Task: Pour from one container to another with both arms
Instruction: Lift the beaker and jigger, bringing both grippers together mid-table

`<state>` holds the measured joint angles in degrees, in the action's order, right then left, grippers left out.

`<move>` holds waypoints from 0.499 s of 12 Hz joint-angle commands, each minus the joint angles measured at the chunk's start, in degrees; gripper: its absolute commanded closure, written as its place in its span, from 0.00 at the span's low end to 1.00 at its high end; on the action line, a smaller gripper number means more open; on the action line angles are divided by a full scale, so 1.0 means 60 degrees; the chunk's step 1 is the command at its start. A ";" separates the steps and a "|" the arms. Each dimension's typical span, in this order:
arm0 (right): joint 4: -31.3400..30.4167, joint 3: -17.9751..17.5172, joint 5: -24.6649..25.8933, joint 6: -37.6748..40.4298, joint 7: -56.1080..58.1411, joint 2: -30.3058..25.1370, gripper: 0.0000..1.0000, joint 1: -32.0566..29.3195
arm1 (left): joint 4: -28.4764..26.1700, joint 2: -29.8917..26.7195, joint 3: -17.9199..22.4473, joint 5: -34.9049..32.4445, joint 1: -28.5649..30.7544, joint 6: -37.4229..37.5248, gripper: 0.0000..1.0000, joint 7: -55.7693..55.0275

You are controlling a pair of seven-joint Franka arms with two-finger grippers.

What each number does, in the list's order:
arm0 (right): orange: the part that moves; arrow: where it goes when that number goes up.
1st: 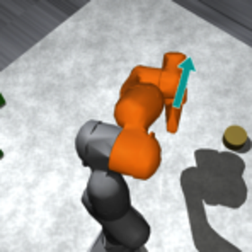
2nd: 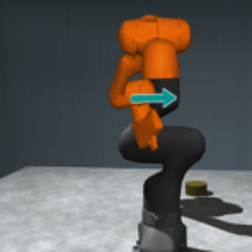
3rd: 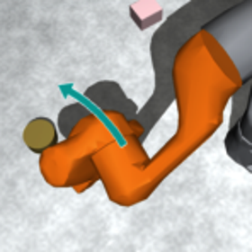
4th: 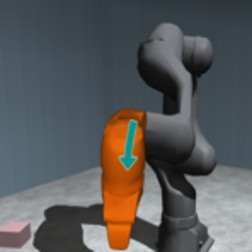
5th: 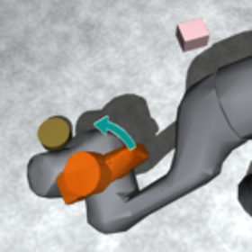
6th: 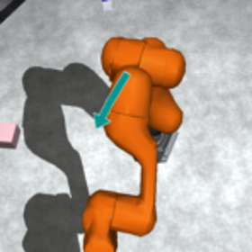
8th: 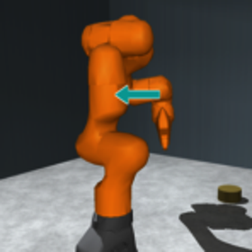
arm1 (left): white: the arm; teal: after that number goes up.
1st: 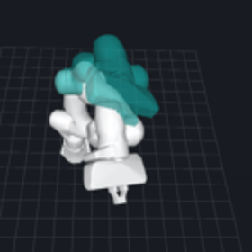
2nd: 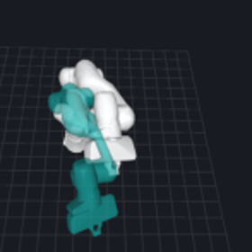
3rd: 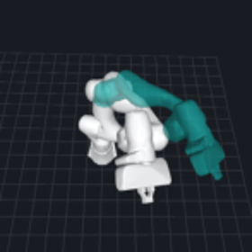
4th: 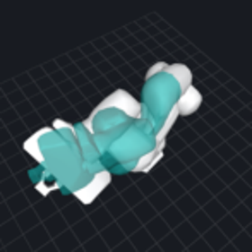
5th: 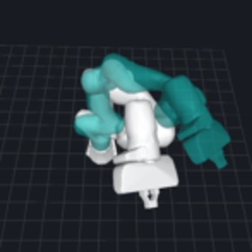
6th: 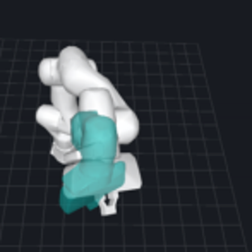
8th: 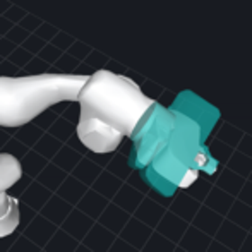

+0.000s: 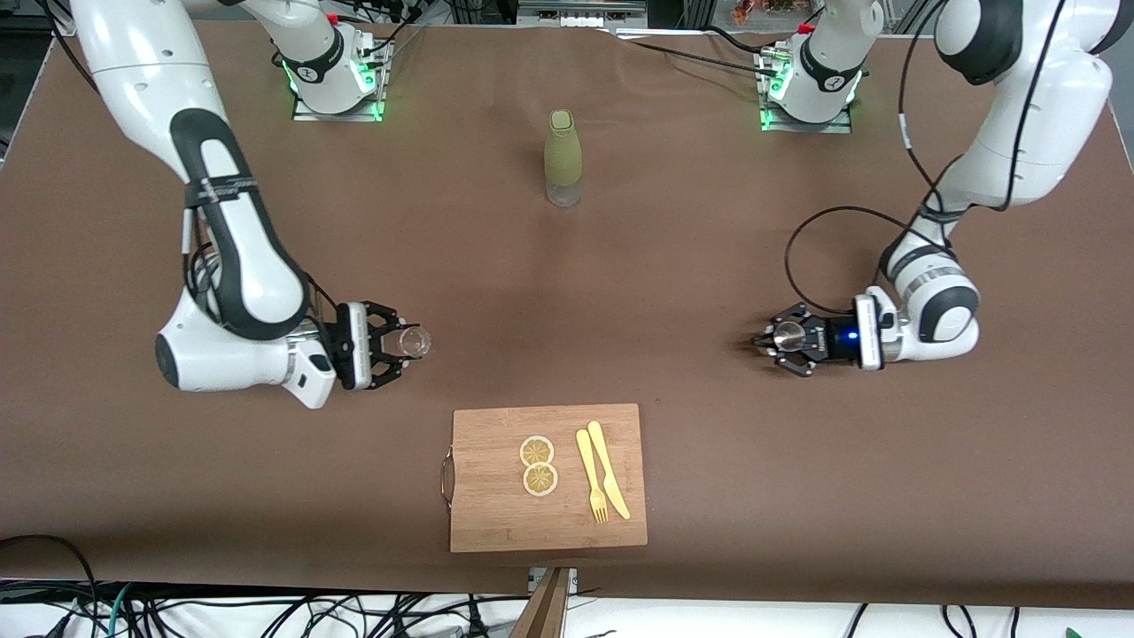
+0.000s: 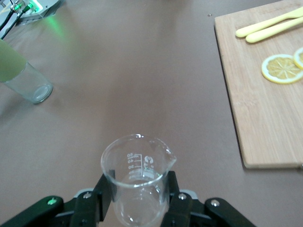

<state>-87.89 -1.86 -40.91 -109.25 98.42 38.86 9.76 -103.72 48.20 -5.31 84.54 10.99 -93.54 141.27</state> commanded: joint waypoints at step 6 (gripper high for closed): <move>0.0951 0.0003 0.2521 -0.0131 -0.4093 -0.0470 0.60 0.1856 | -0.0716 -0.0738 0.0182 0.3484 -0.2605 -0.1285 1.00 0.0142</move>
<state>-83.05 -2.03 -29.73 -109.82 79.49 37.05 18.30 -105.76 45.97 -5.17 100.92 -1.40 -99.41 140.73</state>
